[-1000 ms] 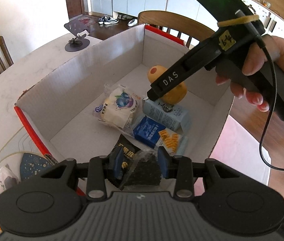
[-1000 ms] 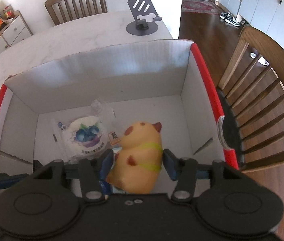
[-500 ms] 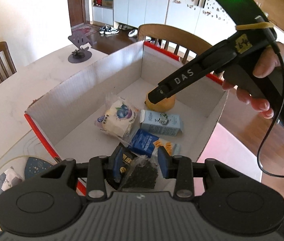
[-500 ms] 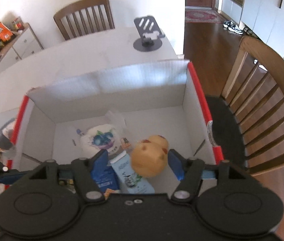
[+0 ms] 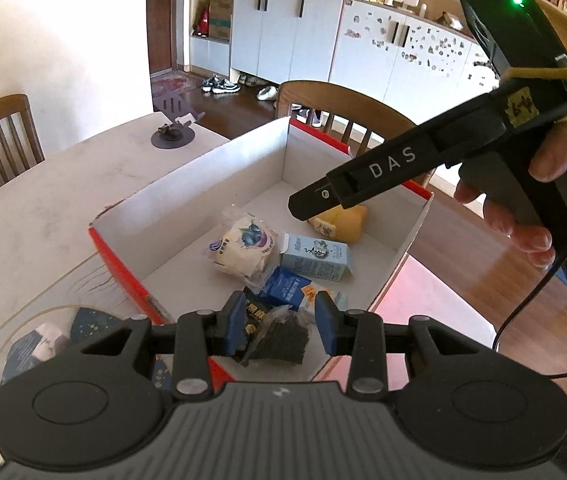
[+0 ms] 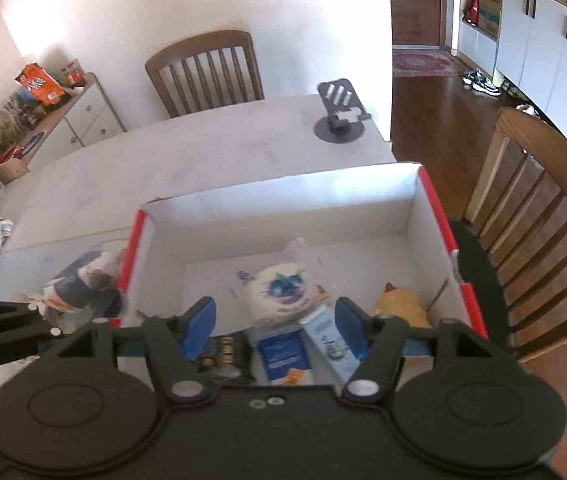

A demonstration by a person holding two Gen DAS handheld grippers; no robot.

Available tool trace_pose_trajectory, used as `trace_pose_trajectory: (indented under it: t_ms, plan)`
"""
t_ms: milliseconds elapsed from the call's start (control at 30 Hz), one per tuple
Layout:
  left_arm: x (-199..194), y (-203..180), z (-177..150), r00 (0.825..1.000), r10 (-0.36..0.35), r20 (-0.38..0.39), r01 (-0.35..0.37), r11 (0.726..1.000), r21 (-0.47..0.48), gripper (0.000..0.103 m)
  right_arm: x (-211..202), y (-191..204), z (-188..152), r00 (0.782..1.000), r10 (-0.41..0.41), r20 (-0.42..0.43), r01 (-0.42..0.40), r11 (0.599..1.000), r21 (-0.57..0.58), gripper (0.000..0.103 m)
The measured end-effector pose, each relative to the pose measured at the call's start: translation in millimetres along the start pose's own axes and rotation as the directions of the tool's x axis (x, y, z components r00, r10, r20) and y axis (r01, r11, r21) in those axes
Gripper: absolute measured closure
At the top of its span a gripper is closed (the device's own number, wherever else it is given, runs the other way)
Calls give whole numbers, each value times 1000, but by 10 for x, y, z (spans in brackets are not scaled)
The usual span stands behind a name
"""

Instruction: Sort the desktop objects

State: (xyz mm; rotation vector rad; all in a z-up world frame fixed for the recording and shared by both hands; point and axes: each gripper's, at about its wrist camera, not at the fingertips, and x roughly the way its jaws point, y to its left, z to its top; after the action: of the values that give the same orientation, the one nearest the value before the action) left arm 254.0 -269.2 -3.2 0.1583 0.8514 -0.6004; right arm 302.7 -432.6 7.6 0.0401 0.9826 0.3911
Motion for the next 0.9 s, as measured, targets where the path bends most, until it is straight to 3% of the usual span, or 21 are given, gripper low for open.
trace_pose_trajectory:
  t_ms: [900]
  plan:
    - [-990, 717, -736, 997, 15, 79, -11, 998, -56, 62, -4, 1375, -161, 998, 51, 36, -50, 998, -28, 37]
